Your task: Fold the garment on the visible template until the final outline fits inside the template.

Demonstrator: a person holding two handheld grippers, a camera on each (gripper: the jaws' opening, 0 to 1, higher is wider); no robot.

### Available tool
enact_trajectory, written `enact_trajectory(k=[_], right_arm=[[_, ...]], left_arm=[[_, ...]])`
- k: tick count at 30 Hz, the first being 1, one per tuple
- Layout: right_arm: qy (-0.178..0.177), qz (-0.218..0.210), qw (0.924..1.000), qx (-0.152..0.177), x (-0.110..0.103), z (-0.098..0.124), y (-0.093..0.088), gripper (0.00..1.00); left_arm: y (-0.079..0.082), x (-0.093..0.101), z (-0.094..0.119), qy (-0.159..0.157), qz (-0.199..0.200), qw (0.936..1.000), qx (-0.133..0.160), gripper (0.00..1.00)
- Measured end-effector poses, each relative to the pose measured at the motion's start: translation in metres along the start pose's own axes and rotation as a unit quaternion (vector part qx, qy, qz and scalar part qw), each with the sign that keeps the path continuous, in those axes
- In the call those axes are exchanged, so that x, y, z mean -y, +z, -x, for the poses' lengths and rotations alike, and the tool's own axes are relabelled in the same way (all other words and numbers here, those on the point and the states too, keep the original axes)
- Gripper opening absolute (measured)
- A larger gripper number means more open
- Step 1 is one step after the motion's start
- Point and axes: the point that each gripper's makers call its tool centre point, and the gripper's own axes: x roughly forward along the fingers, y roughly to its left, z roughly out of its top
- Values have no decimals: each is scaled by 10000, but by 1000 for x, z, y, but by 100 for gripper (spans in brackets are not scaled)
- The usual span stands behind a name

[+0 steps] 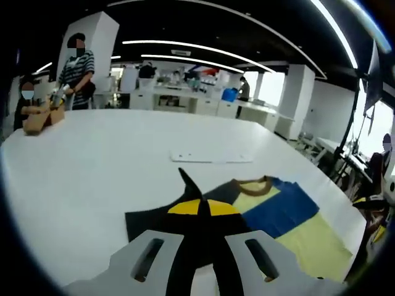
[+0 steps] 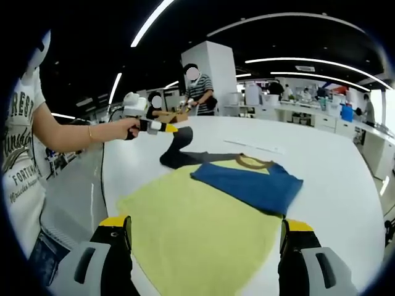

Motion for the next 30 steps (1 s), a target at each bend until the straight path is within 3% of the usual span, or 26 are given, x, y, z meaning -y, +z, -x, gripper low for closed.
enact_trajectory(k=[12, 30], right_arm=[[17, -73, 10000, 22, 0, 0, -2, 99], [-9, -186, 9998, 47, 1, -1, -7, 99]], left_arm=[[14, 37, -14, -329, -81, 9994, 89, 0], [20, 92, -35, -865, -382, 9955, 86, 0]])
